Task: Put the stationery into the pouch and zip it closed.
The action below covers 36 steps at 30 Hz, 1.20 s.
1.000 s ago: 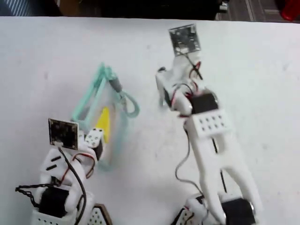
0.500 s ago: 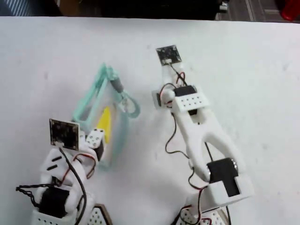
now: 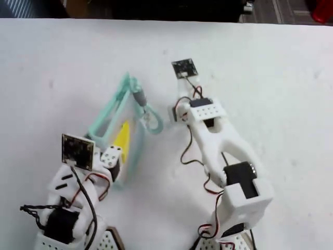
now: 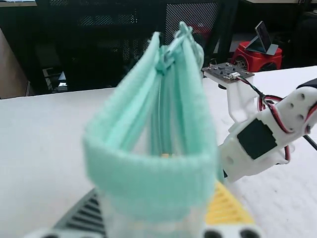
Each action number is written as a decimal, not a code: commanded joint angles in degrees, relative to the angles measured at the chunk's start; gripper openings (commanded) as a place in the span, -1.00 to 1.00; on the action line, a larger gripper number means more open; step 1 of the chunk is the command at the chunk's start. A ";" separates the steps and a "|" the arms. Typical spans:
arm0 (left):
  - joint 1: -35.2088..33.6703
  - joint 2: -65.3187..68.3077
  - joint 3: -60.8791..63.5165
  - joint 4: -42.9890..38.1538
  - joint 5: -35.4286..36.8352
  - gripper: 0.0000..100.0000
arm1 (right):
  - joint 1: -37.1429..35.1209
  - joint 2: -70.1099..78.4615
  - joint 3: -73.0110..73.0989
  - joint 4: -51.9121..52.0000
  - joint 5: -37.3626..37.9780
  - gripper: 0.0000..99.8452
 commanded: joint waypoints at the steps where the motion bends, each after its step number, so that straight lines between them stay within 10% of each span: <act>1: 1.10 0.13 -1.05 1.41 0.26 -0.66 | 0.57 -0.40 -2.37 -1.36 0.44 -0.62; 36: 1.45 0.13 -1.05 1.58 0.62 -0.58 | 0.40 4.97 -7.65 4.79 0.62 -0.93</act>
